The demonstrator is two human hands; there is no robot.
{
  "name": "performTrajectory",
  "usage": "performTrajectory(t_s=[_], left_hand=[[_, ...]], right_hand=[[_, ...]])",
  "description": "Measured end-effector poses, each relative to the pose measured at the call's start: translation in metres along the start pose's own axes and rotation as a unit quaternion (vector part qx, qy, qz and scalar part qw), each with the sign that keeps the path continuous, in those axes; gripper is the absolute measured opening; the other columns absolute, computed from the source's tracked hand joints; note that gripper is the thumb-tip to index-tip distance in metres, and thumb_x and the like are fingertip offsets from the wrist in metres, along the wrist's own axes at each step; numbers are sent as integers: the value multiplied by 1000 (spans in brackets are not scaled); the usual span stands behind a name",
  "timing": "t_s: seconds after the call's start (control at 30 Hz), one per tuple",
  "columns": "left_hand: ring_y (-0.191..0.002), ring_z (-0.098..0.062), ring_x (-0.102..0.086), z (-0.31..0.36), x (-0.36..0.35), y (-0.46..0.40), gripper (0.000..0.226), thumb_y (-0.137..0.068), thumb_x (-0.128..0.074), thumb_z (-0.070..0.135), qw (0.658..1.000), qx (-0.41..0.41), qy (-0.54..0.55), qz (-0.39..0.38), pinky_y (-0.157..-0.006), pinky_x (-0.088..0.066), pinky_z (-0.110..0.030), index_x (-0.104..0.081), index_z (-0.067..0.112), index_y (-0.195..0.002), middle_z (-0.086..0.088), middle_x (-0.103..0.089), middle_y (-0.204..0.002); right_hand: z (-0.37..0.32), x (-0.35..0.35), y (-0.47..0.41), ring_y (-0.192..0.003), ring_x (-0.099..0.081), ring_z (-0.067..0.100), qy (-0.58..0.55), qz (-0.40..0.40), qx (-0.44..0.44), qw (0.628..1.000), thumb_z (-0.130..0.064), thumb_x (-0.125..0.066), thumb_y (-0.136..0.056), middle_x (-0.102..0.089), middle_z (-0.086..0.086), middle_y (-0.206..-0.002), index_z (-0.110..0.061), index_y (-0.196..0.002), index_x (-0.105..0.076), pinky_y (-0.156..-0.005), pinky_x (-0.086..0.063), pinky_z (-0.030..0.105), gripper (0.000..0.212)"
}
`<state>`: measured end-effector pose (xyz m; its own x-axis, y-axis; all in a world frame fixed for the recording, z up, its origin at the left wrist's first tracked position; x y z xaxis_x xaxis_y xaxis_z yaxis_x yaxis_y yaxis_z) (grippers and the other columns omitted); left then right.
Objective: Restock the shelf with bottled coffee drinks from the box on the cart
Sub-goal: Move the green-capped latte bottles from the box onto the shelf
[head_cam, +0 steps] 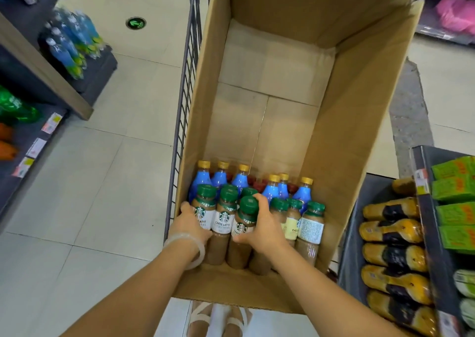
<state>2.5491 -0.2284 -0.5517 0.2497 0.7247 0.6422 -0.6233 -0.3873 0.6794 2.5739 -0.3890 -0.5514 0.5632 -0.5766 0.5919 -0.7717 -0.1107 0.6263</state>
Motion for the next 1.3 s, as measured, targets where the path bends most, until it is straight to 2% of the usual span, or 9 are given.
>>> performTrajectory(t_s=[0.13,0.27,0.43,0.6,0.73,0.87,1.03,1.17,1.3], left_hand=[[-95,-27,-61,-3,6,9,58,-69,-79,24,999,-18,28,-9,-79,-46,-32,-39,12,-110,-8,-63,-106],[-86,-17,-53,-1,16,21,53,-65,-82,23,996,-48,70,-31,-77,-45,-28,-42,19,-99,-4,-61,-106],[-92,-19,-59,10,38,37,54,-64,-83,17,988,-118,99,-29,-83,-49,-31,-41,21,-98,3,-58,-94],[-90,-17,-58,48,60,64,51,-61,-85,15,963,-219,155,-35,-81,-46,-29,-46,26,-92,6,-57,-91],[-93,-15,-58,98,64,104,52,-61,-85,11,928,-309,202,-57,-80,-43,-26,-50,25,-97,9,-59,-91],[-86,-7,-57,148,52,162,53,-61,-85,6,882,-407,222,-82,-78,-42,-23,-48,37,-83,21,-56,-86],[-78,5,-55,187,8,257,50,-63,-84,6,826,-491,226,-160,-65,-43,-12,-50,29,-91,15,-58,-87],[-81,-6,-59,197,-41,343,53,-63,-85,11,795,-539,185,-209,-72,-51,-24,-50,28,-98,14,-60,-88],[-85,-11,-60,193,-99,448,49,-64,-84,13,741,-600,148,-262,-66,-44,-16,-51,27,-98,14,-61,-89]], right_hand=[[3,-12,-1,-122,-52,25,-109,28,-25,993,-15,-83,-65,-52,4,-132,-17,-139,-23,-98,-45,36,95],[1,-15,2,-114,-56,21,-128,35,-50,990,-18,-82,-66,-58,5,-126,-11,-129,-41,-91,-45,28,76],[-5,9,26,-108,-52,17,-219,80,-35,972,-18,-83,-66,-54,5,-124,-8,-137,-37,-91,-44,27,85],[-14,65,63,-96,-55,15,-277,171,9,945,-11,-82,-66,-54,-1,-105,-6,-125,-46,-83,-44,26,70],[-8,116,106,-92,-59,16,-310,264,41,913,-9,-83,-64,-61,2,-104,-15,-110,-50,-78,-48,24,57],[12,167,168,-93,-61,15,-330,353,56,874,-9,-82,-65,-62,3,-108,-6,-118,-51,-74,-47,17,61],[67,207,272,-90,-63,14,-360,460,54,810,-5,-81,-66,-65,2,-105,-7,-116,-51,-76,-51,19,58],[120,212,369,-82,-60,6,-349,525,44,775,-5,-79,-67,-64,-5,-94,-18,-101,-51,-70,-49,11,47],[182,205,475,-90,-63,13,-333,597,1,729,-9,-81,-63,-64,-6,-94,-24,-95,-49,-82,-52,29,48]])
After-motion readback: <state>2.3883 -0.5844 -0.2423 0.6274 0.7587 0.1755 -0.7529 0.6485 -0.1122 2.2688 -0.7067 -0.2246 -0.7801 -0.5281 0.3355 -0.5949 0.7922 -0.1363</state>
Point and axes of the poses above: each hand's wrist, its own y-axis away from the middle knuckle, its own x-axis out of the back of the hand, z = x × y, the point moved 1 cm from there along -y, towards the middle knuckle
